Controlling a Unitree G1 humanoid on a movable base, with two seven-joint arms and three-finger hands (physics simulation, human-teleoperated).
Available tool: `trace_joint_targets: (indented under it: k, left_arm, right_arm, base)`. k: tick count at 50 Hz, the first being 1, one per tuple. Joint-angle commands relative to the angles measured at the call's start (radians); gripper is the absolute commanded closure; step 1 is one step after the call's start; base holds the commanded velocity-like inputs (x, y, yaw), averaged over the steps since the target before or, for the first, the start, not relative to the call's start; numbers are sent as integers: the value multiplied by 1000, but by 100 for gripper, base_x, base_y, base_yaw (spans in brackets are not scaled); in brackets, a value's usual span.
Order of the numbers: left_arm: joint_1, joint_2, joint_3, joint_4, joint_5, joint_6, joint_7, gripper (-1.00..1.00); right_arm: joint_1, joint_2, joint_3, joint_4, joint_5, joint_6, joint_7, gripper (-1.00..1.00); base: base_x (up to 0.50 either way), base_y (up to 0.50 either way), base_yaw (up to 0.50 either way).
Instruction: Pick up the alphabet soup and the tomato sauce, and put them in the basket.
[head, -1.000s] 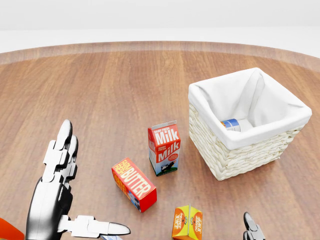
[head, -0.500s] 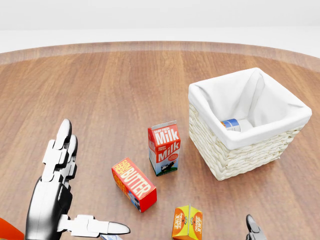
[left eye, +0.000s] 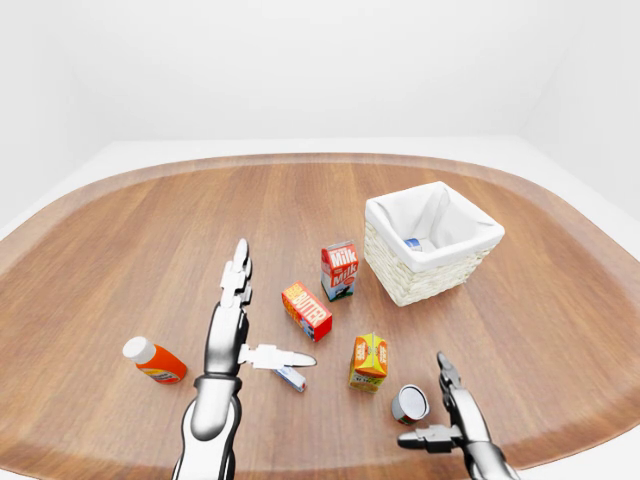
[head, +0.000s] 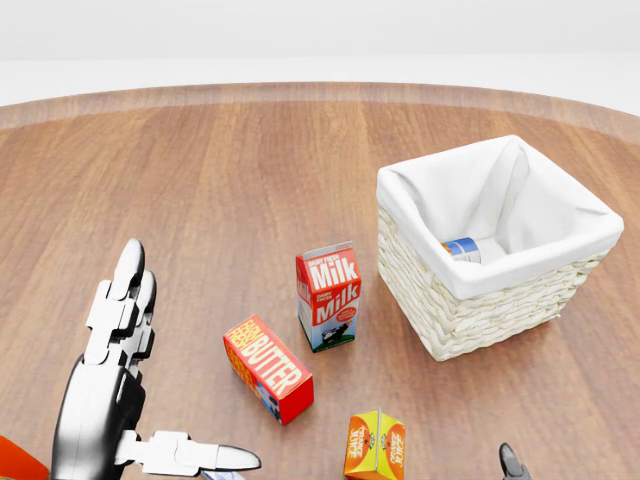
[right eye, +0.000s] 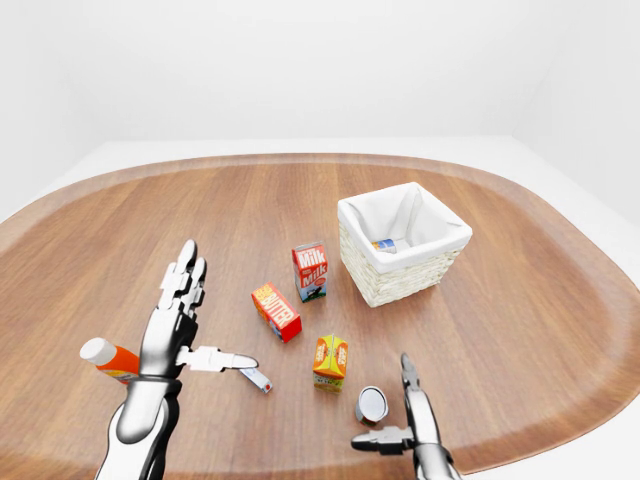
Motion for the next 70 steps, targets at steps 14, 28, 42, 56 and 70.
trace_joint_targets:
  k: [14,28,42,56,70]
  left_arm:
    - [-3,0,1,1,-3,0,0,-100]
    - [-8,0,4,5,-5,0,-1,-100]
    - [-7,0,2,11,-2,0,0,-100]
    - [-6,0,1,10,-2,0,0,-100]
    - [-6,1,1,9,-4,0,0,-100]
  right_arm:
    - [26,2,31,-54,-40,0,-30,-100]
    - [14,8,39,-15,-84,0,-62,-100]
    - [19,6,54,-5,-118,0,-93,-100]
    - [28,10,76,-17,-148,0,-117,-100]
    - [46,10,113,-54,-169,0,-145,-100]
  base:
    - [0,0,0]
    - [0,0,0]
    - [0,0,0]
    - [0,0,0]
    - [0,0,0]
